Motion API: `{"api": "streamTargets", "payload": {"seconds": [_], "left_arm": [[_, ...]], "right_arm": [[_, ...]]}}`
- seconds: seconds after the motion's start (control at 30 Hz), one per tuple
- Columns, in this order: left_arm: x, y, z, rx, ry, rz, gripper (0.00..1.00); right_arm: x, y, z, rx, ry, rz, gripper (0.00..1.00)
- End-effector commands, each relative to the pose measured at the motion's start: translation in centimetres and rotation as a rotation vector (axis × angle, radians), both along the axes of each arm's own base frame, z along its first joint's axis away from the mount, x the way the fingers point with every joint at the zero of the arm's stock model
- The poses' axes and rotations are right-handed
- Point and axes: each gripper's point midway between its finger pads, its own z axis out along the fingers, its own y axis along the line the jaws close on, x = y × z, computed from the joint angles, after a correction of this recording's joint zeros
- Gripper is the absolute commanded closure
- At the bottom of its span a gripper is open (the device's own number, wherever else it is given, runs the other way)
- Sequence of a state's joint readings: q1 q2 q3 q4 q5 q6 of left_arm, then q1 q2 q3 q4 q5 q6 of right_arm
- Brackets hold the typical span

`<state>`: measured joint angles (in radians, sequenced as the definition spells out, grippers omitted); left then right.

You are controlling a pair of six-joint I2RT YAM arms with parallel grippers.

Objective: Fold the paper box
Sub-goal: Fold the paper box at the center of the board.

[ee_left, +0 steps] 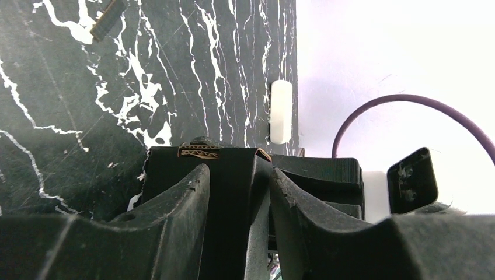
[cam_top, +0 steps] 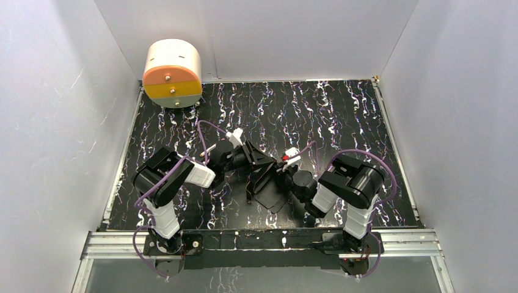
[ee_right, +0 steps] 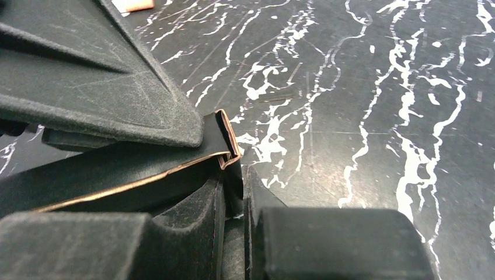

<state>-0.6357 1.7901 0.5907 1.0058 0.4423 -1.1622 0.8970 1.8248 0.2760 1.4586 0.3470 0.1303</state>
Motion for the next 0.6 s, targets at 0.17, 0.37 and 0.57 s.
{"api": "streamTargets", "payload": {"seconds": [0.17, 0.37, 0.57], "left_arm": [[-8.9, -3.4, 2.3, -0.123, 0.126, -0.335, 0.64], [-8.4, -3.6, 2.9, -0.160, 0.138, -0.338, 0.64], [-7.3, -2.8, 1.2, -0.125, 0.126, -0.296, 0.63]], "right_arm": [[2.3, 0.0, 5.0, 0.158, -0.155, -0.140, 0.95], [0.9, 1.4, 4.8, 0.159, -0.174, -0.018, 0.96], [0.7, 2.0, 5.1, 0.141, -0.170, 0.018, 0.97]]}}
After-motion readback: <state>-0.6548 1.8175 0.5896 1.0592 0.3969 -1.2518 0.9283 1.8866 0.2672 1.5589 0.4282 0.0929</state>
